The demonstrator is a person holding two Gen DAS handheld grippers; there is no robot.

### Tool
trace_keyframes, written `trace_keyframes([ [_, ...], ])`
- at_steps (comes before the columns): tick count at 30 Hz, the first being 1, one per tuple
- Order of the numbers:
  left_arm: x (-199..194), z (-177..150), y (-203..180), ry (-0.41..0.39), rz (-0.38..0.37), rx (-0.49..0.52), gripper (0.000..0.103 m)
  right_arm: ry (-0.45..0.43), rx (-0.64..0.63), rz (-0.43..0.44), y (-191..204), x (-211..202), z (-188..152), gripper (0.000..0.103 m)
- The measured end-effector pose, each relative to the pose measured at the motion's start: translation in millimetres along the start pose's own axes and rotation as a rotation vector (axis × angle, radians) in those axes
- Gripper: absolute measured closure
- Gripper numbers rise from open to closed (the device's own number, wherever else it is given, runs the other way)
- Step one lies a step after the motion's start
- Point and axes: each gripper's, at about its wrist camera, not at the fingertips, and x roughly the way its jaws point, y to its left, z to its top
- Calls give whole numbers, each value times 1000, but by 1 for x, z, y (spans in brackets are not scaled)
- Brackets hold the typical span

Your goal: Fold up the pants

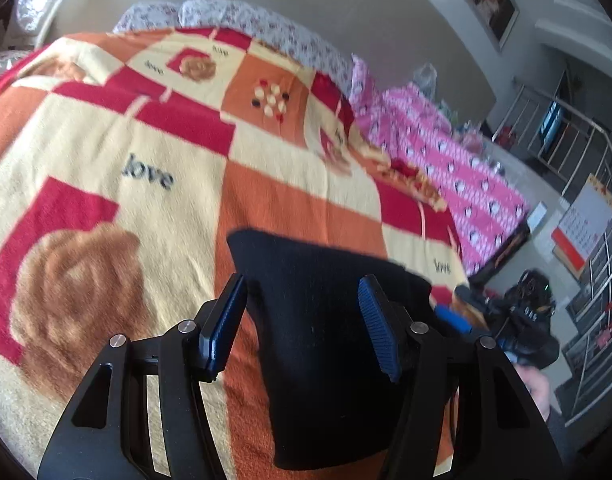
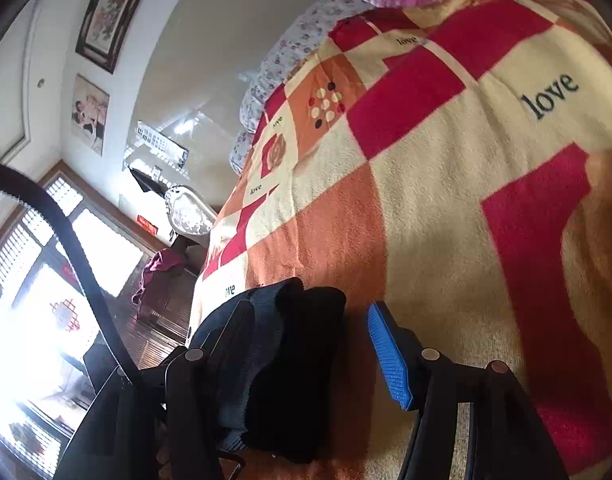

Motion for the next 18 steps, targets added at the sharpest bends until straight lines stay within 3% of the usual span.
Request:
trace_keyframes([
  [2,-10,3,2,-86,32,-6,31,-3,43,8,-8,-2,3,46],
  [4,-13,6,1,-123,88,6,28,-29,76,30,-14,-6,5,46],
  [10,5,5,-15,-29,218,117,28,-53,104,70,-17,-8,7,46],
  [13,8,-4,-24,-28,299,174,28,-49,99,82,-17,-8,7,46],
  [18,4,-5,-12,-47,384,123,28,-55,116,119,-19,-7,6,44],
])
